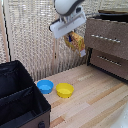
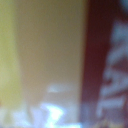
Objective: Locate and clasp the grip of the topmost drawer. Steadily and circumspectly yank the drawer open. Discover and seize the nutrition bar using your clamp. Deposit the nutrition bar in the accessible drawer. Unclench the nutrition bar.
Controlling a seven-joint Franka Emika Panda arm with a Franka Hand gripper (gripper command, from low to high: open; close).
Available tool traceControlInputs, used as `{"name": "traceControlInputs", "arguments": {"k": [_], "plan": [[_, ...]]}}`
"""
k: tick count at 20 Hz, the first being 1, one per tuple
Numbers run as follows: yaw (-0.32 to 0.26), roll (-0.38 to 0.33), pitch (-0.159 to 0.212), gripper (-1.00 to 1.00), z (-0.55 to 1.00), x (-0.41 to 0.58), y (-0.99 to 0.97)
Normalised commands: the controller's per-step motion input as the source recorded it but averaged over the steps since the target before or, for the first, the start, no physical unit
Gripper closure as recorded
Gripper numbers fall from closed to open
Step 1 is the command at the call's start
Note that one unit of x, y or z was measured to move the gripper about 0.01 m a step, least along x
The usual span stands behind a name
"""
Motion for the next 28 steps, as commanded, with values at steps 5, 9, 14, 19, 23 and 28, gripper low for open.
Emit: {"name": "traceControlInputs", "arguments": {"k": [5, 9, 14, 19, 23, 28], "plan": [[-0.129, -0.016, 0.029, 1.0, 1.0, 0.261, 0.04], [-0.084, -0.001, 0.061, 1.0, 1.0, 0.195, -0.19], [-0.047, 0.0, 0.083, 1.0, 0.99, 0.194, -0.29], [-0.026, 0.041, 0.092, 1.0, 0.9, 0.163, -0.52], [-0.007, 0.081, 0.058, 1.0, 0.87, 0.154, -0.73], [0.001, 0.082, 0.078, 1.0, 0.79, 0.076, -0.8]]}}
